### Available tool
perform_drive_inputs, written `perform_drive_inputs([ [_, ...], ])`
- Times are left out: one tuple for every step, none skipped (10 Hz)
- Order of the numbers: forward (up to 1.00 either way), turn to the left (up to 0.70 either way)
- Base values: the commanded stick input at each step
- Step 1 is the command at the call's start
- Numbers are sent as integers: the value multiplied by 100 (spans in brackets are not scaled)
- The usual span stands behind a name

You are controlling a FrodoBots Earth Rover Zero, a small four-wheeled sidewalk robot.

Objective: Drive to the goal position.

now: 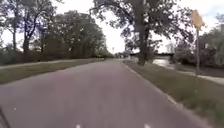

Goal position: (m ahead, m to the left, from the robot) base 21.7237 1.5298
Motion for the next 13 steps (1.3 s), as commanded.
perform_drive_inputs([
  [100, 0],
  [100, 0],
  [100, 0],
  [100, 0],
  [100, 0],
  [100, 0],
  [100, 0],
  [100, 0],
  [100, 0],
  [100, 0],
  [100, 0],
  [100, 0],
  [100, 0],
])
